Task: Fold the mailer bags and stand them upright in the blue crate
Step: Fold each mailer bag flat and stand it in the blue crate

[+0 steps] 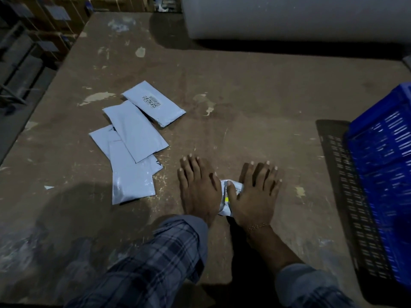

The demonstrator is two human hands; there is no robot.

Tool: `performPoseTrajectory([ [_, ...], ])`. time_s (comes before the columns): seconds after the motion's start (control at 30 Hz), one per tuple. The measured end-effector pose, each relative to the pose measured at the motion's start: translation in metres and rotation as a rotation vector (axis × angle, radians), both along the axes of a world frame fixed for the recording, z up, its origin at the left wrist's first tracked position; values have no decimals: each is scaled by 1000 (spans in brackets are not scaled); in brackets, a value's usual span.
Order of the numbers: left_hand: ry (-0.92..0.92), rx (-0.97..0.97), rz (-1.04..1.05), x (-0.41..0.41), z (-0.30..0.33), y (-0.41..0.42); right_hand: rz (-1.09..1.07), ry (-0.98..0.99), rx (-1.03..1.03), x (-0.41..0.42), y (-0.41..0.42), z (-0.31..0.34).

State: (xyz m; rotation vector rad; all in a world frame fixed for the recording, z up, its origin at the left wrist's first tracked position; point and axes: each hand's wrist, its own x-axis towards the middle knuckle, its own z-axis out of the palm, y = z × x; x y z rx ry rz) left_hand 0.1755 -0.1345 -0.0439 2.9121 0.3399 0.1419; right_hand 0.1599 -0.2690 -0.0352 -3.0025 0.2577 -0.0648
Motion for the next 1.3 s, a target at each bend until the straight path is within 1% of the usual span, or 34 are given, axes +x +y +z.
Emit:
performPoseTrajectory([
  [0.1,80,75,-75,4,0,-3,108,-39,-69,5,1,-2],
  [0.2,144,101,-112,8,2,-6,215,-12,-102,11,3,-1],
  [0.23,135,111,-115,9,1,-7,223,-1,-105,13,3,-1],
  [0.33,106,40,-107,11,0,-6,207,32,-91,18,0,0],
  [0.43,95,121,-156,7,-4,-2,244,26,-82,22,-4,0],
  [0.57,89,135,-201,12,-5,1,236,-40,-42,3,-3,0],
  [0.67,99,153,-200,14,-3,2,234,-41,-35,-4,-4,-2],
  [0.77,104,69,-285,9,6,5,301,19,-32,12,-8,-3],
  [0.83,22,-67,-392,4,3,17,333,58,87,18,-12,-3],
  [0.87,-57,-133,-444,0,1,26,338,50,168,17,-15,-3],
  [0.93,-207,-242,-523,-15,-2,41,284,-12,341,5,-26,6],
  [0.97,-231,-277,-542,-24,-1,46,242,-74,405,-4,-33,12],
  [1.0,-212,-304,-543,-32,2,49,228,-135,441,-15,-40,18],
  [1.07,-127,-347,-513,-41,5,52,249,-192,418,-34,-51,24],
  [1.13,-70,-361,-488,-39,3,53,259,-132,382,-45,-55,15],
  [1.2,-7,-379,-471,-32,8,52,238,-52,489,-47,-54,9],
  [1.27,35,-357,-473,-24,16,47,163,-40,593,-37,-51,9],
  [1.3,43,-335,-486,-22,18,43,137,-37,592,-30,-48,13],
])
